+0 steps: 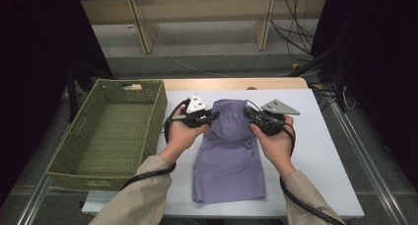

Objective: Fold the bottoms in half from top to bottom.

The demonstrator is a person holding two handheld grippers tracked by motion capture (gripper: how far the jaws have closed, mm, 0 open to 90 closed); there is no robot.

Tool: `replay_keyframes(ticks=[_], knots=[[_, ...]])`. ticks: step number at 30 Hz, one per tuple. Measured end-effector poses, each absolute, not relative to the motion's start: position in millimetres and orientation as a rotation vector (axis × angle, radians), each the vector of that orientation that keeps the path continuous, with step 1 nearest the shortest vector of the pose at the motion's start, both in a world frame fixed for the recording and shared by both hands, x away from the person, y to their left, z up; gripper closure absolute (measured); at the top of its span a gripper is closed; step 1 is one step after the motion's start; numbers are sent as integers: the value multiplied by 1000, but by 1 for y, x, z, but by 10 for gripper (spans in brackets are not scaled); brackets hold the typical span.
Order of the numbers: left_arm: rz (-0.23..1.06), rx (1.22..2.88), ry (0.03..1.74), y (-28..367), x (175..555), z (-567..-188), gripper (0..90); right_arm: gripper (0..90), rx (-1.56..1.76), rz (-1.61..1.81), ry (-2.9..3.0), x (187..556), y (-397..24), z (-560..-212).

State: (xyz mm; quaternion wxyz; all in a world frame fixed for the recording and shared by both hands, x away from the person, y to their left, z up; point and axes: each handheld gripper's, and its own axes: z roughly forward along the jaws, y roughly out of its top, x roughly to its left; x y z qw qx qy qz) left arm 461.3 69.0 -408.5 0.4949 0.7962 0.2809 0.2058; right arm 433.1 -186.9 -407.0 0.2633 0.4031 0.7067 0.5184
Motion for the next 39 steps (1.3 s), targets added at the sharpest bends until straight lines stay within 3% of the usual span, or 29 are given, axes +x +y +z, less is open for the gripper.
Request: replay_keyframes(ticks=[39], knots=[[495, 1875, 635, 78, 409, -418, 791, 826, 1032, 1422, 1902, 391, -185, -415]])
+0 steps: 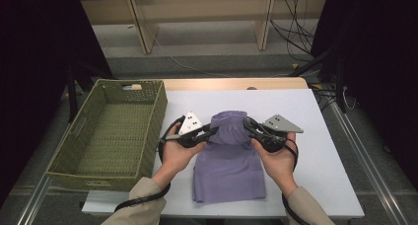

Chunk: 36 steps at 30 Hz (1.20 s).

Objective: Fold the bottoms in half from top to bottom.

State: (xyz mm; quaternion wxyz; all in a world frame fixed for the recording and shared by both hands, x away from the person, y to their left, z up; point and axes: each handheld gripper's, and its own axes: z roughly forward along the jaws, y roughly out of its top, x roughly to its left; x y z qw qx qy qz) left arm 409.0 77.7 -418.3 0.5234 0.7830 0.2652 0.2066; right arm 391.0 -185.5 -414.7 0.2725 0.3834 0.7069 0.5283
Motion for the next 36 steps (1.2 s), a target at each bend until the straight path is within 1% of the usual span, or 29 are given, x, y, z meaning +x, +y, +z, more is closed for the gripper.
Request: replay_keyframes(ticks=[9, 20, 36], knots=[[492, 1877, 638, 80, 402, -424, 791, 827, 1027, 1425, 1920, 382, -185, -419], [475, 1881, 626, 78, 395, -422, 791, 826, 1040, 1441, 1921, 374, -190, -419], [447, 1879, 626, 80, 388, -426, 791, 826, 1045, 1460, 1938, 369, -191, -421]])
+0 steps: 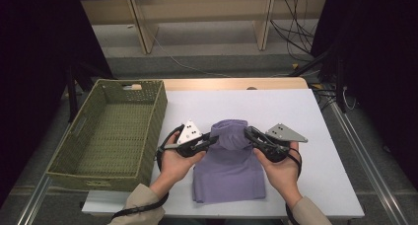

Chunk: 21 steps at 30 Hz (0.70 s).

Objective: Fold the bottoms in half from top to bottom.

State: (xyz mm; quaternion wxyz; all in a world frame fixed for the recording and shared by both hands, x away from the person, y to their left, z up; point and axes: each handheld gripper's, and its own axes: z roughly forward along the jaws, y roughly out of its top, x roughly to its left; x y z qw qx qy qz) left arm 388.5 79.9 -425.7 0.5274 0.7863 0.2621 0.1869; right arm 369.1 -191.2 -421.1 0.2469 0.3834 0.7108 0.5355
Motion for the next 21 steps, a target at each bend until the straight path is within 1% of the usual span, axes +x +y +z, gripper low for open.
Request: replay_keyframes(ticks=[19, 21], knots=[[466, 1898, 602, 78, 390, -425, 791, 826, 1054, 1457, 1946, 374, -194, -424], [445, 1891, 615, 80, 391, -427, 792, 825, 1046, 1457, 1948, 373, -193, -423]])
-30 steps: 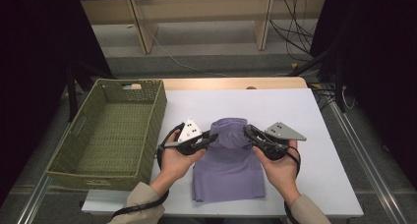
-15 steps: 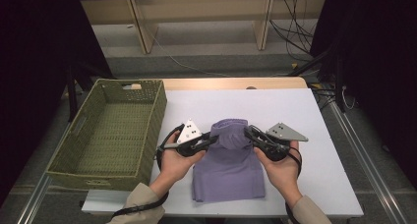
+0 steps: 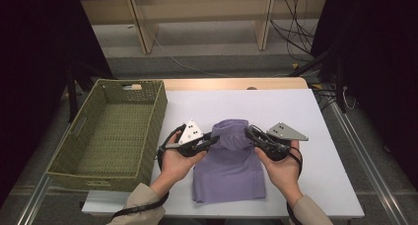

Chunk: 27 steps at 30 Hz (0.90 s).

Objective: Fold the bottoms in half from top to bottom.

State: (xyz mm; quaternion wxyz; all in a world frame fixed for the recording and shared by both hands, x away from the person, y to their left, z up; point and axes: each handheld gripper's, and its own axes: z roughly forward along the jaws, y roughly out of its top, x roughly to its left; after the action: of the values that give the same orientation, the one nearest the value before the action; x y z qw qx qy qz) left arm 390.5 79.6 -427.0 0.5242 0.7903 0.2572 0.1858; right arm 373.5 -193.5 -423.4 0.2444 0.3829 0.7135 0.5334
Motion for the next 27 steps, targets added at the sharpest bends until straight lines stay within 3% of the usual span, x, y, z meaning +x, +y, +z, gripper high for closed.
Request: replay_keyframes(ticks=[17, 27], knots=[[503, 1937, 567, 79, 389, -423, 791, 825, 1033, 1454, 1961, 370, -193, -425], [473, 1936, 575, 80, 391, -426, 791, 825, 1028, 1460, 1971, 369, -193, -426]])
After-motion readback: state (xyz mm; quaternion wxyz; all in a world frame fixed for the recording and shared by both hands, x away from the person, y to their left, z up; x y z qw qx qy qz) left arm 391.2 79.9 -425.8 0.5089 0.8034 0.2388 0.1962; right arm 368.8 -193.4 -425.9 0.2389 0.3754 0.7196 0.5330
